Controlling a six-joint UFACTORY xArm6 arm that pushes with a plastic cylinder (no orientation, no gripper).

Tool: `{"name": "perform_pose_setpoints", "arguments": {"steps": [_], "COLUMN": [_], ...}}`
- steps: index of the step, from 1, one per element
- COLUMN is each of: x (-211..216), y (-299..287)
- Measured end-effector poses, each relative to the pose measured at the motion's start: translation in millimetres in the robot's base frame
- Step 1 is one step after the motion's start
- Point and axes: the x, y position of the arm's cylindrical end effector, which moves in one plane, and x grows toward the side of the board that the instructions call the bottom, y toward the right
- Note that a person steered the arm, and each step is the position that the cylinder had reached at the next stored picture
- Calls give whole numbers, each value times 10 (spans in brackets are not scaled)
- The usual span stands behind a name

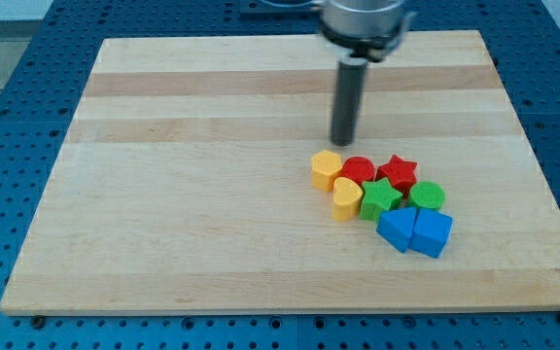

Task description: Push the yellow hexagon into the red circle

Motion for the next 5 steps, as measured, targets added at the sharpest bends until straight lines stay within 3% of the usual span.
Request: {"name": "perform_pose_setpoints", "arguments": {"steps": [1,5], "x": [294,798], "y": [-62,-404]}}
